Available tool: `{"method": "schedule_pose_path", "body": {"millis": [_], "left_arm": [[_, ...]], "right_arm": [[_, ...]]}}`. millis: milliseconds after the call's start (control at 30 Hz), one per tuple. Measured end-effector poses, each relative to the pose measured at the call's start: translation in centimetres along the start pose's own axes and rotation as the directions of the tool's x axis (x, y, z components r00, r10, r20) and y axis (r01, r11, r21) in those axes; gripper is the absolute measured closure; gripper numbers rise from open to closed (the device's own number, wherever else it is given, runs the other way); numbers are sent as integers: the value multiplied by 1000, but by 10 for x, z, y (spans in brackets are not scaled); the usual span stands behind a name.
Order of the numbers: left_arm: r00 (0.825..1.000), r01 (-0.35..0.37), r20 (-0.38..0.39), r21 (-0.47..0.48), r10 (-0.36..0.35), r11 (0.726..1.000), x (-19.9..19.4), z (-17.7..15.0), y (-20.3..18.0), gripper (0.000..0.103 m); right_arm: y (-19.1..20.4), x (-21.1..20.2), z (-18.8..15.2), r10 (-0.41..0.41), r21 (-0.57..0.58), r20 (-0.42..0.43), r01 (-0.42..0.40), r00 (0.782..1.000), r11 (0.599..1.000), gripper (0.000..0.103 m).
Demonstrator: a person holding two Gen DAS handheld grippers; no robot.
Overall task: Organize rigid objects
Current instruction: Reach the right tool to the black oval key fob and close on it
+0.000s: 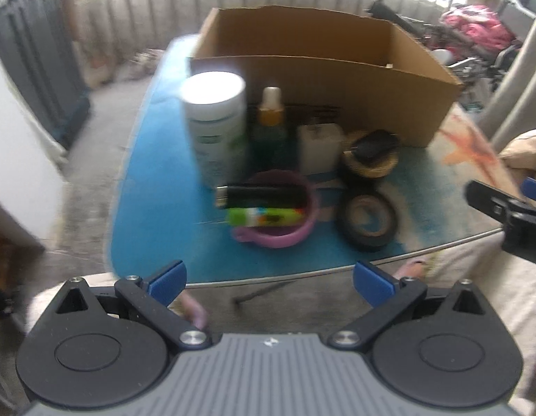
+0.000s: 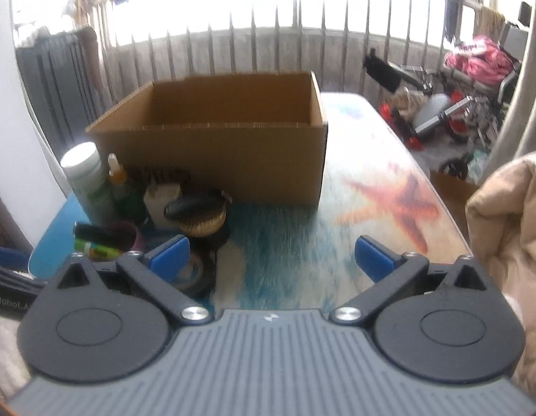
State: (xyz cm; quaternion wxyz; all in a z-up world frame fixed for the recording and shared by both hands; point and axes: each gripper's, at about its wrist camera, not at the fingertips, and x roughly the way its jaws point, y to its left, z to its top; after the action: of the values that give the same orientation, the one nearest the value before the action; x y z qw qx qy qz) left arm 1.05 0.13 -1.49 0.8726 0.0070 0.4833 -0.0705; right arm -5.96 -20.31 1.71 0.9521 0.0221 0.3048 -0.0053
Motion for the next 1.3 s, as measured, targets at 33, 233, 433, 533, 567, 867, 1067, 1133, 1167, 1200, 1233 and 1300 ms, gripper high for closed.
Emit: {"method": "schedule_pose_path", "body": {"millis": [33, 233, 433, 533, 567, 867, 1067, 1133, 1167, 1200, 1233, 1300], "left_arm": [[1000, 11, 2, 4, -11, 1000, 2, 2, -2, 0], [997, 82, 8, 92, -83, 992, 12, 13, -20, 0], [981, 179, 48, 133, -187, 975, 21, 19, -38, 1], [982, 138, 101, 200, -161, 970, 24, 22, -51, 1], [983, 104, 122, 230, -134, 968, 25, 23, -57, 4], [973, -108, 230, 347, 27, 932, 37, 30, -89, 8], [971, -50, 237, 332, -32, 942, 43, 35, -89, 31], [971, -59, 239, 327, -22, 943, 46, 36, -89, 38], [970, -65, 242, 324, -16, 944, 47, 38, -88, 42], [969, -70, 246, 321, -12, 944, 47, 39, -87, 45], [968, -73, 251, 317, -9, 946, 47, 39, -86, 47], [966, -73, 259, 310, -10, 948, 47, 40, -84, 54]], "right_arm": [[-2, 2, 2, 5, -4, 9, -5, 1000, 1000, 1], [-23, 17, 9, 77, 2, 48, -77, 996, 997, 1], [-44, 38, 19, 176, 29, 74, -178, 982, 984, 1], [-50, 49, 26, 244, 32, 82, -247, 966, 969, 1], [-52, 53, 27, 269, 36, 77, -273, 960, 961, 1], [-59, 89, 34, 454, 155, 26, -453, 890, 878, 4], [-59, 106, 38, 519, 201, 5, -510, 855, 837, 18], [-58, 111, 39, 532, 216, 2, -520, 847, 826, 23], [-58, 112, 39, 537, 223, 2, -523, 844, 822, 26], [-58, 115, 39, 544, 232, 1, -529, 839, 816, 28], [-58, 118, 39, 553, 239, -1, -537, 833, 809, 31], [-56, 124, 38, 565, 254, -4, -546, 825, 798, 36]]}}
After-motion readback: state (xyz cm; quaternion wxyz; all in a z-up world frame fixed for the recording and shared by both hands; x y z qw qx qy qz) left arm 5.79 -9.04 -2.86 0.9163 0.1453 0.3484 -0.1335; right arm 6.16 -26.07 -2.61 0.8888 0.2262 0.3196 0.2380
